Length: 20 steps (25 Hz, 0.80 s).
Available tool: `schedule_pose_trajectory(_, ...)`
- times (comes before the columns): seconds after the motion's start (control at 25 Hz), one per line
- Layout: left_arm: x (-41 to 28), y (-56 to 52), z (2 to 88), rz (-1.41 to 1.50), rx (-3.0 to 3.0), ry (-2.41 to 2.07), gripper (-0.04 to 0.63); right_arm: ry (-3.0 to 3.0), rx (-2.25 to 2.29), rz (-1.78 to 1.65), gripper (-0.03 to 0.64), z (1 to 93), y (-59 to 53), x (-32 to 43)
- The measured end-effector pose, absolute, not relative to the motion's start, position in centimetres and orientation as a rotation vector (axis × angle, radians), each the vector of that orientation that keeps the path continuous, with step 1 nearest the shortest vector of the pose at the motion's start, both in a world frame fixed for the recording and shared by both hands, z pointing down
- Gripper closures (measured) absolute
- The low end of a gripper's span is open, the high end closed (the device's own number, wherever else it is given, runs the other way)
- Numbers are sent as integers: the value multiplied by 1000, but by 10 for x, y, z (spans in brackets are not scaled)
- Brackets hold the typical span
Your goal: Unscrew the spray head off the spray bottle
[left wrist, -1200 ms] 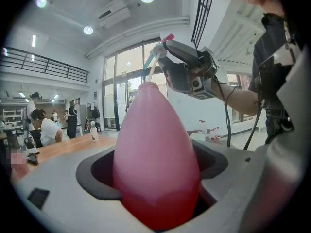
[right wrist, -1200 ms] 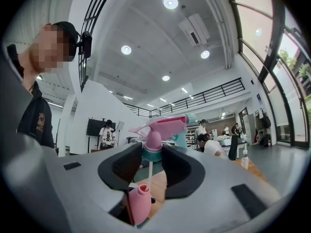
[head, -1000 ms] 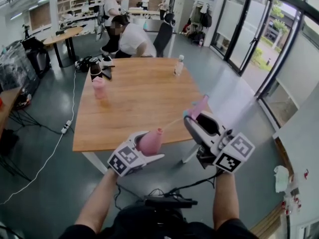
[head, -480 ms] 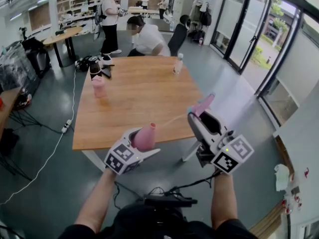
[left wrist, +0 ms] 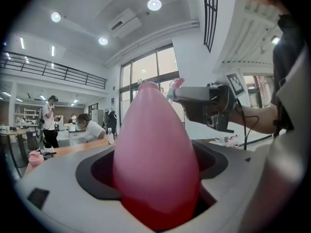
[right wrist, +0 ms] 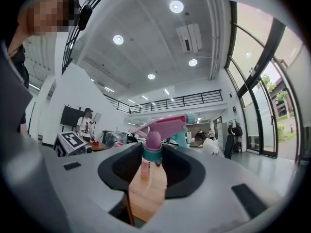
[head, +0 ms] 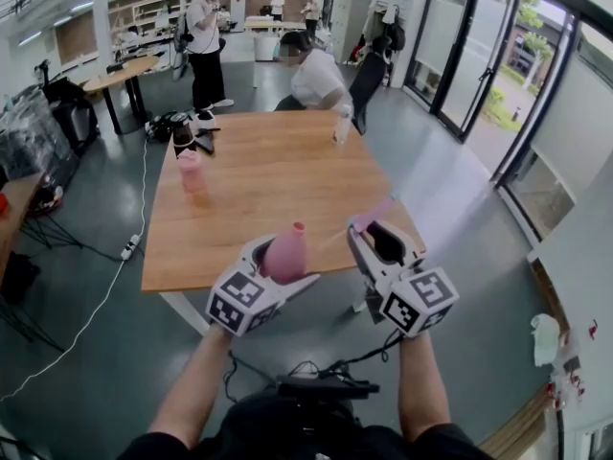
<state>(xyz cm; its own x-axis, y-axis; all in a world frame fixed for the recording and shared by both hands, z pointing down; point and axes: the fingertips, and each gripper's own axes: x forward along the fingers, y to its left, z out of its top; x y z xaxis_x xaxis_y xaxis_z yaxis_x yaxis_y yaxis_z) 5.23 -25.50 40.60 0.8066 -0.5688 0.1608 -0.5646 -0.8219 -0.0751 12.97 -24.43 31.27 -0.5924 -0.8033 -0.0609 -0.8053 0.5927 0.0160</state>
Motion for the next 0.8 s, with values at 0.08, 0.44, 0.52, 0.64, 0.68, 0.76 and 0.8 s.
schedule_pose_trajectory(0.08, 55, -256, 400, -258, -2956, 939, 163, 2753, -1436, 48, 476, 321, -248, 129)
schedule_pose_trajectory(0.44, 58, -255, 396, -243, -2959, 939, 163, 2698, -1566, 6, 476, 346, -252, 129)
schedule_pose_trajectory(0.52, 57, -256, 398, -240, -2959, 939, 161, 2689, -1572, -9, 477, 352, -253, 128)
schedule_pose_trajectory(0.64, 55, -258, 400, -234, -2966, 945, 162, 2681, -1600, -32, 477, 360, -254, 128)
schedule_pose_trajectory(0.68, 55, -258, 400, -230, -2963, 948, 163, 2676, -1599, -47, 476, 361, -254, 128)
schedule_pose_trajectory(0.76, 55, -259, 399, -232, -2956, 954, 163, 2666, -1592, -72, 476, 362, -253, 129)
schedule_pose_trajectory(0.8, 54, -259, 399, -236, -2952, 959, 163, 2665, -1591, -71, 476, 362, -252, 129)
